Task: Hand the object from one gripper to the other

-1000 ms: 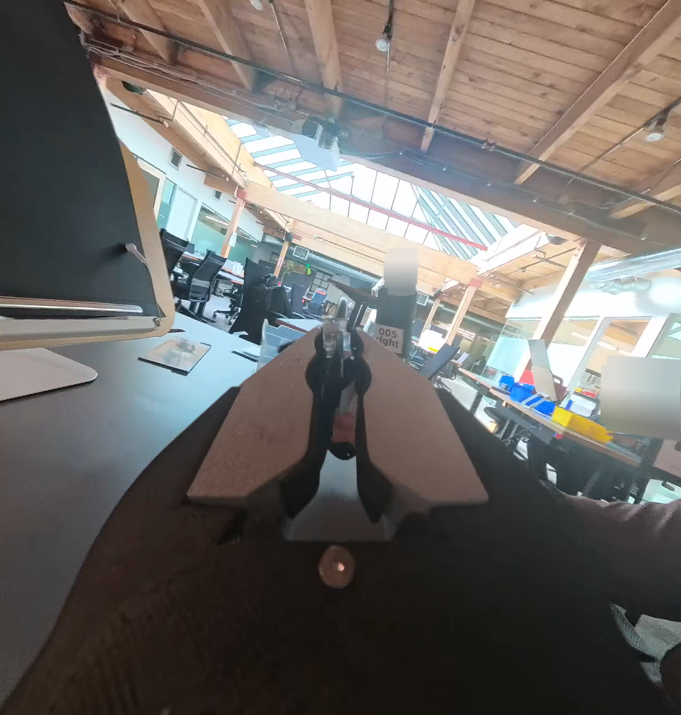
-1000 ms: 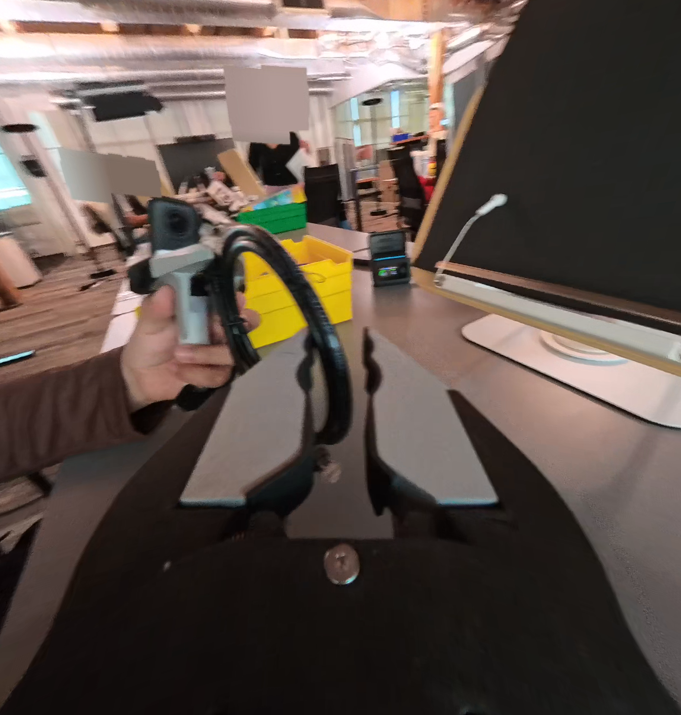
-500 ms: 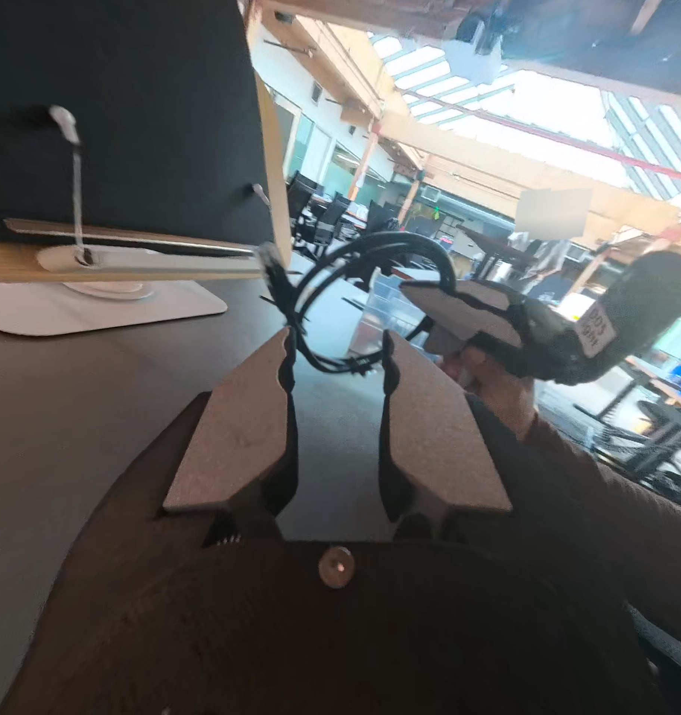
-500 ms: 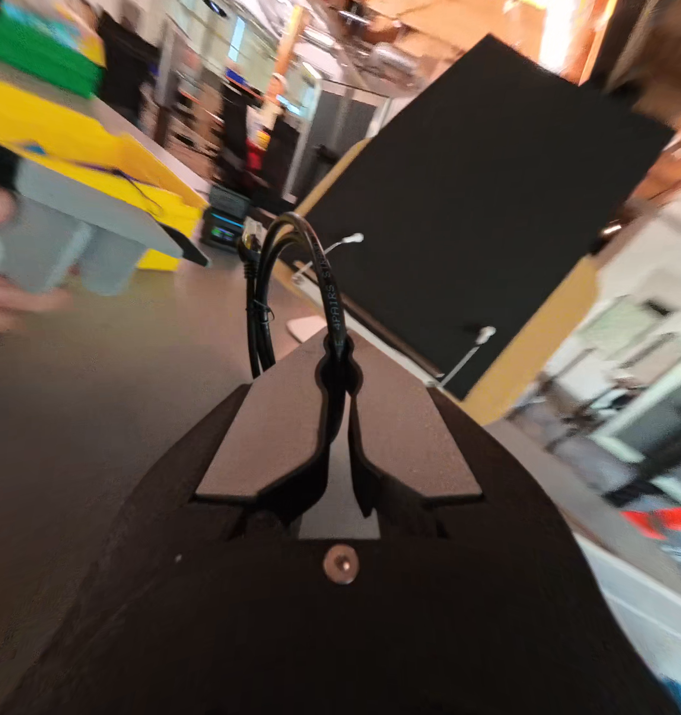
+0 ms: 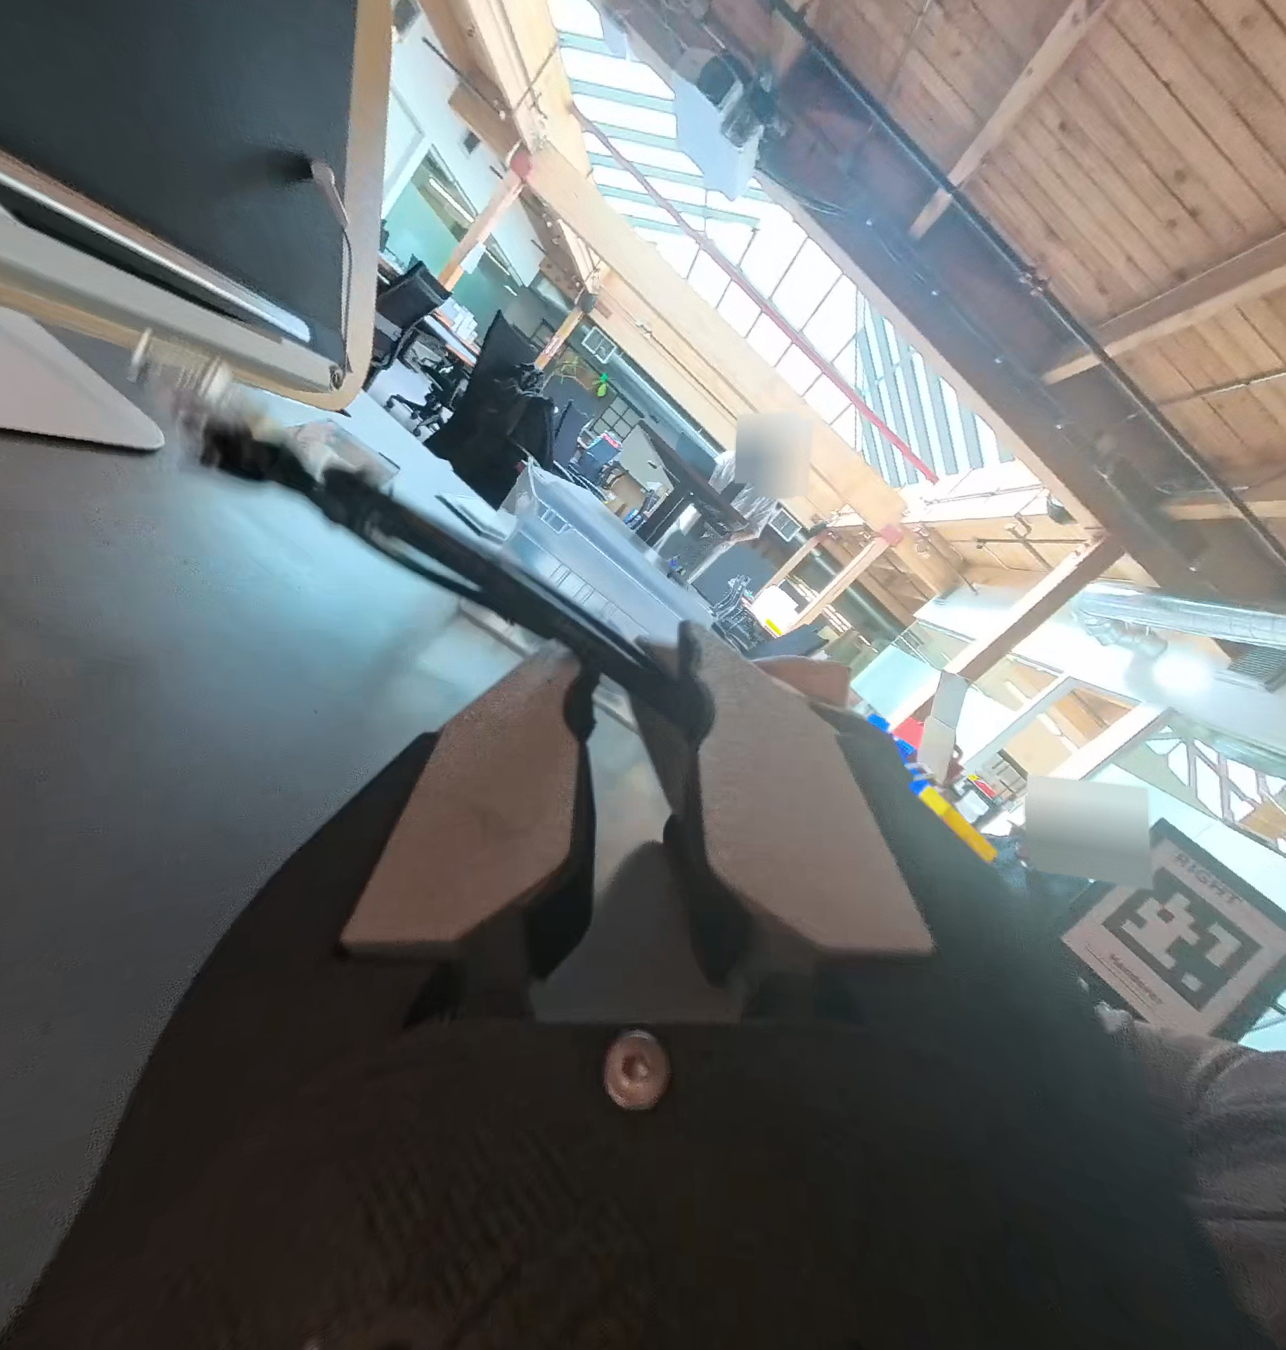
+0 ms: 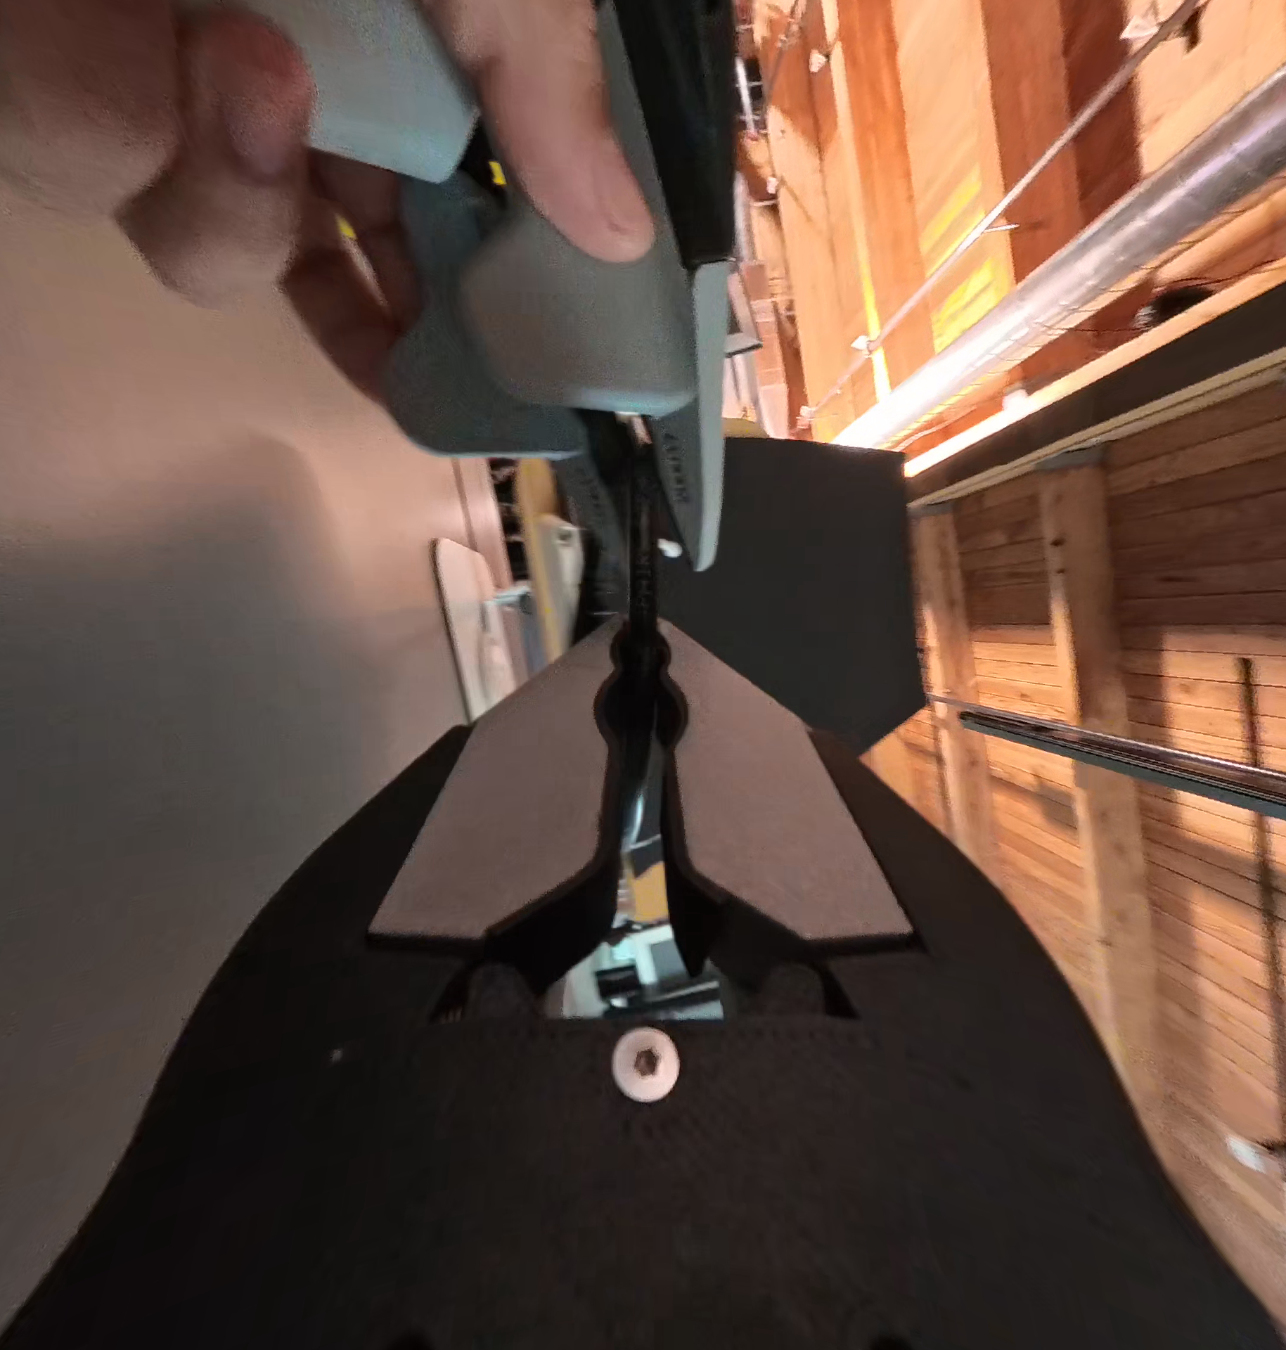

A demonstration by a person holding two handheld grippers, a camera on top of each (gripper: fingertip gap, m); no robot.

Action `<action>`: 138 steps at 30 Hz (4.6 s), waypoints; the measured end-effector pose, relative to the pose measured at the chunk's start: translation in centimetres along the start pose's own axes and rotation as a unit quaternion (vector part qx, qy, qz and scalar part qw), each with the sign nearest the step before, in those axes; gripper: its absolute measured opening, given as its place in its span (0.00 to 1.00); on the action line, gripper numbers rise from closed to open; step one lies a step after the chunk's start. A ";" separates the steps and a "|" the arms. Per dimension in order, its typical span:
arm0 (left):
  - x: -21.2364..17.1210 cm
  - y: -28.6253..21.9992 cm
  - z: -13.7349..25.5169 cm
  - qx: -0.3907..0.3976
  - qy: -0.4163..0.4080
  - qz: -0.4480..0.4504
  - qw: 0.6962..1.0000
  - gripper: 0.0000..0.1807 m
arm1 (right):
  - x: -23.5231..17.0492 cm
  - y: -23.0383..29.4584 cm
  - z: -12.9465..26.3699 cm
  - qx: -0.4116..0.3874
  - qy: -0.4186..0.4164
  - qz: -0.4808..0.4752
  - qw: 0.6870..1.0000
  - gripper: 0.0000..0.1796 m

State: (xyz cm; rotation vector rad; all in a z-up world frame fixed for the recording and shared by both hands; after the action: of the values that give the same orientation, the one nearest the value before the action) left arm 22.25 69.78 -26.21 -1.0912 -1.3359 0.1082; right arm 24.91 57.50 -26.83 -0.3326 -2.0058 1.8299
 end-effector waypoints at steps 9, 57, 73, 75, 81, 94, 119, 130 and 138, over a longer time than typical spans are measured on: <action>0.8 -0.8 1.0 0.017 0.026 -0.087 0.996 0.00 | -3.6 -2.1 1.7 0.164 -0.155 -0.373 0.900 0.15; -4.5 -4.8 -2.6 0.265 0.094 -0.641 0.715 0.19 | -3.5 -0.6 0.3 0.020 0.047 -0.058 0.997 0.01; 0.0 -3.4 0.8 0.260 -0.001 -0.529 0.808 0.06 | -9.5 -5.7 3.5 0.194 -0.214 -0.600 0.746 0.10; 0.7 -3.7 1.3 0.239 -0.034 -0.491 0.837 0.06 | -10.1 -5.9 3.5 0.193 -0.221 -0.631 0.718 0.12; 1.3 -4.0 1.6 0.168 -0.072 -0.398 0.899 0.05 | -7.8 -4.2 2.3 0.264 -0.220 -0.626 0.700 0.22; 0.5 -1.8 0.8 0.131 0.004 -0.214 0.968 0.18 | -8.0 -4.5 2.2 0.039 -0.064 -0.393 0.916 0.01; -1.6 -4.2 -0.8 0.203 0.022 -0.541 0.816 0.03 | -6.0 -5.5 3.9 0.264 -0.277 -0.581 0.719 0.16; -0.1 -5.6 0.7 0.351 -0.084 -0.685 0.633 0.02 | -9.8 -3.0 1.8 0.449 -0.223 -0.799 0.333 0.29; 0.0 -7.0 1.0 0.383 -0.129 -0.721 0.563 0.01 | -7.4 -1.1 1.0 0.549 -0.200 -0.791 0.182 0.41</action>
State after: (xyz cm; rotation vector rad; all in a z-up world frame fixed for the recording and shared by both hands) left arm 17.89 66.63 -21.65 0.9825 -1.7894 -0.3725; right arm 31.14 53.24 -26.81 1.9262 0.2296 0.9238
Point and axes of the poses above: each gripper's, where its closed fingertips meet, z back along the fingers, x out of its top, y = z × x across the jaws, the point moved 8 cm from there along z, back along the fingers, and after that the axes turned 4 degrees about x, right-handed, at the moved point
